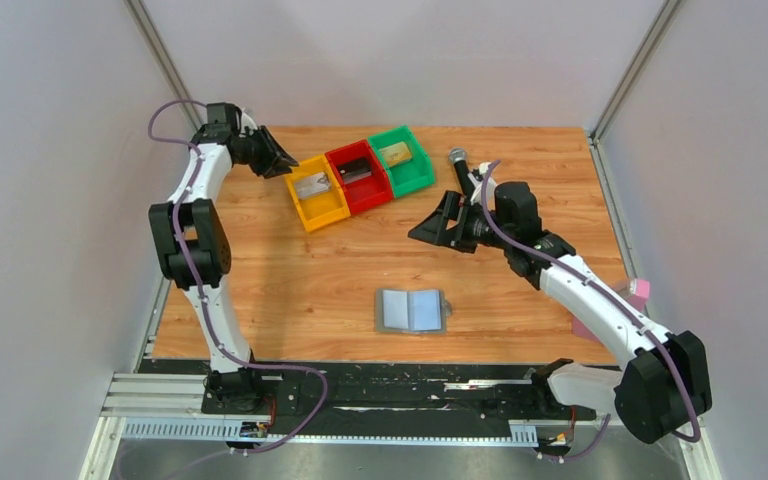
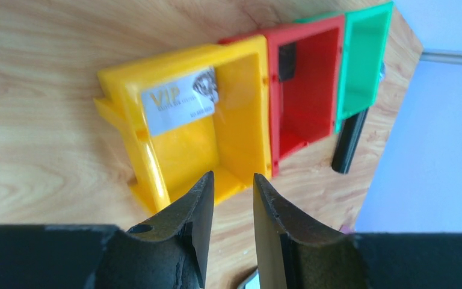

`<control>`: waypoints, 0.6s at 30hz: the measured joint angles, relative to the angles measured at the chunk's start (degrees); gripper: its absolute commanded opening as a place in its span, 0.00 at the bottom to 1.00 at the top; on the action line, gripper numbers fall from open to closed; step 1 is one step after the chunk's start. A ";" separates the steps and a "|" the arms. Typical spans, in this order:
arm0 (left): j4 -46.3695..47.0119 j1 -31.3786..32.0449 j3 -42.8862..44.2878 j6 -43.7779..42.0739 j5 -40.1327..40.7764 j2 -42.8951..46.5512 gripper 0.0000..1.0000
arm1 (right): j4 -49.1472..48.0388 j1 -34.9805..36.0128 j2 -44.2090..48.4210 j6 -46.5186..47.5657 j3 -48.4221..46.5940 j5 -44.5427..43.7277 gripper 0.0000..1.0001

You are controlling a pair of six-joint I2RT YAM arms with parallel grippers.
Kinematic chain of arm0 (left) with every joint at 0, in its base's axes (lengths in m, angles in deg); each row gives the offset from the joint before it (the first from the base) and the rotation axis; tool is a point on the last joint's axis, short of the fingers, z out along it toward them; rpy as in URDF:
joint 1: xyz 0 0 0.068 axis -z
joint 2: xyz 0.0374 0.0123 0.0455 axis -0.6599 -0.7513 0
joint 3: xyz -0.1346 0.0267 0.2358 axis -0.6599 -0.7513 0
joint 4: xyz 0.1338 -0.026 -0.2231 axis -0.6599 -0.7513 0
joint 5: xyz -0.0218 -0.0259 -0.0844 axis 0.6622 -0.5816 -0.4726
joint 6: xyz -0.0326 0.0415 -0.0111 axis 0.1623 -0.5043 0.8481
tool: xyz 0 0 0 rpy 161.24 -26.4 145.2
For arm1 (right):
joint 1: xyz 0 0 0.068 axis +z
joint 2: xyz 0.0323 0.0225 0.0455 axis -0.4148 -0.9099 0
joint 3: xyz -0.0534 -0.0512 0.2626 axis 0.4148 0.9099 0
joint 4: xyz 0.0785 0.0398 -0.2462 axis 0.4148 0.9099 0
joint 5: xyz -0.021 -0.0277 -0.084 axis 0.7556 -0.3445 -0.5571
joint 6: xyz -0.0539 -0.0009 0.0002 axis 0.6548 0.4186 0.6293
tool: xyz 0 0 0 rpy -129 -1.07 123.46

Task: Take the credit cards out of the card holder
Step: Place the credit card in the storage box, then reset both arms

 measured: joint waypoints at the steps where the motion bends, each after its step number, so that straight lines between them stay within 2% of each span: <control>1: -0.22 0.07 -1.11 -0.35 -0.22 1.64 0.40 | 1.36 0.00 -0.02 0.72 -0.63 -0.90 1.00; 4: -1.16 0.42 -5.81 -1.95 -0.98 8.85 0.44 | 5.92 0.00 0.22 3.39 -2.56 -4.57 1.00; 5: -1.40 0.61 -7.34 -2.56 -1.36 11.43 0.51 | 7.15 0.00 0.57 4.13 -2.91 -5.81 1.00; 9: -1.90 2.12 -13.49 -5.07 -2.34 22.69 0.64 | 11.06 0.00 3.58 6.71 -3.15 -10.71 1.00; 10: -2.08 2.97 -15.19 -5.79 -2.62 26.05 0.70 | 11.78 0.00 4.76 7.43 -3.15 -12.04 1.00; 11: -2.29 3.89 -16.04 -6.27 -2.78 28.15 0.89 | 12.28 0.00 5.95 7.89 -3.17 -12.96 1.00; 13: -2.51 6.75 -17.92 -7.54 -3.04 32.89 0.98 | 13.20 0.00 8.55 8.61 -3.19 -14.71 1.00; 18: -2.95 13.46 -22.97 -9.53 -4.02 41.66 1.00 | 14.38 0.00 13.60 9.27 -4.15 -17.18 1.00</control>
